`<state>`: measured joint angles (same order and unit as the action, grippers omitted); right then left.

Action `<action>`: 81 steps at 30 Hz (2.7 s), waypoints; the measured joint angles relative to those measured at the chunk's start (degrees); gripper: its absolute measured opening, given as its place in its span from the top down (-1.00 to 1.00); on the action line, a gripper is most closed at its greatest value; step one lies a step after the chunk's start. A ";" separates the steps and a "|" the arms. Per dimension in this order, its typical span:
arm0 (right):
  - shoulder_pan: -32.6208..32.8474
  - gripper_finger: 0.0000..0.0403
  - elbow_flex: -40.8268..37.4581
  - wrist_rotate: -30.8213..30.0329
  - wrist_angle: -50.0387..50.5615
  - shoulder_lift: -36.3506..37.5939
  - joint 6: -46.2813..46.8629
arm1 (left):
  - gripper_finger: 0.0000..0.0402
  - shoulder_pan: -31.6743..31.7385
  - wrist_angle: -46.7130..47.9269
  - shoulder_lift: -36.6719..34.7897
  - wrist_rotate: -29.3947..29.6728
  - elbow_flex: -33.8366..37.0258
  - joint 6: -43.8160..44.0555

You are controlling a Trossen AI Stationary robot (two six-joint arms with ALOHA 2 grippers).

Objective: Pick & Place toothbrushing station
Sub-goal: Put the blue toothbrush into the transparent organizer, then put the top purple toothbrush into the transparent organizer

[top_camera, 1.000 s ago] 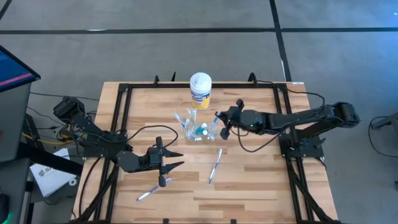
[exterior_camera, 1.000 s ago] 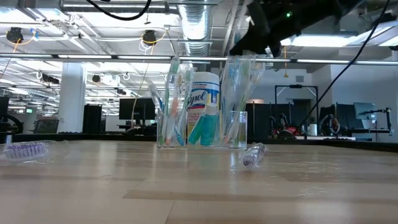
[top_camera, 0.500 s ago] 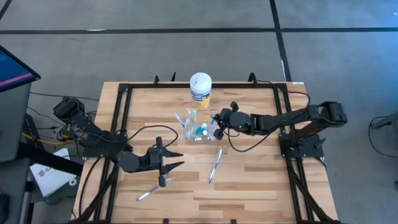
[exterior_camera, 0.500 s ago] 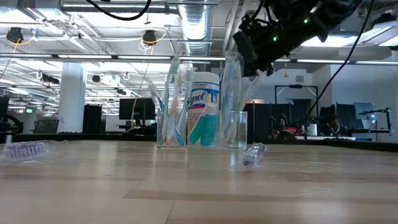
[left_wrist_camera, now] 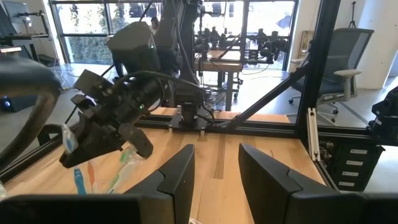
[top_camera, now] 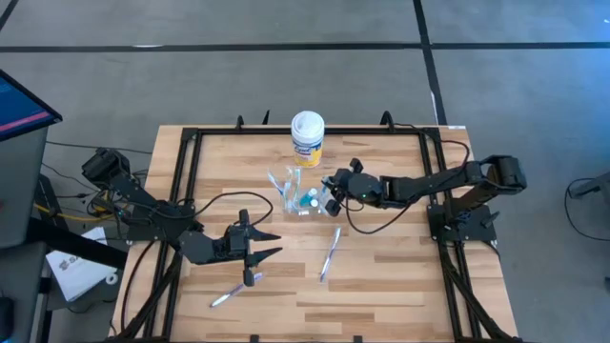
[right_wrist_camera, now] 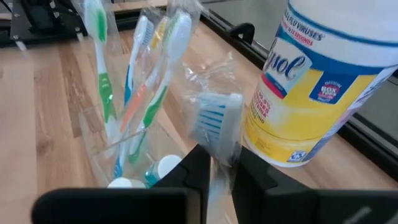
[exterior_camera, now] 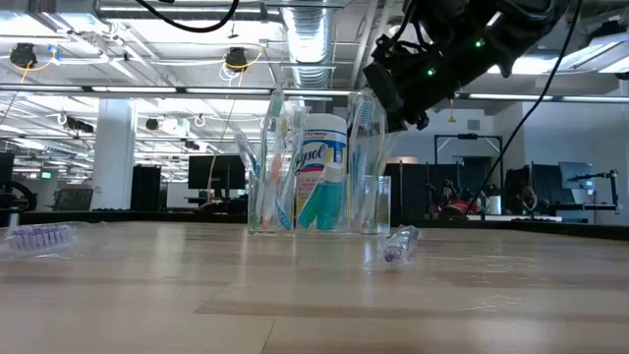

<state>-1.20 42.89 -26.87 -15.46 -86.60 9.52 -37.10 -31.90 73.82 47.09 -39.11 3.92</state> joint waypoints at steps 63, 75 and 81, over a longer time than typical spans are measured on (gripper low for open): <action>9.00 0.16 7.21 10.39 22.23 12.53 -2.24 | 0.41 0.87 -1.16 0.09 -0.02 2.60 2.58; 19.97 0.19 7.21 10.47 30.69 12.35 4.03 | 0.41 0.87 -1.22 0.09 -0.02 2.58 2.57; 21.60 0.24 7.30 10.34 34.32 9.79 12.27 | 0.41 0.87 -1.53 0.09 -0.02 2.56 2.56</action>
<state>20.40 50.19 -16.53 18.86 -76.81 21.79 -36.23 -33.43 73.91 47.07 -36.56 6.48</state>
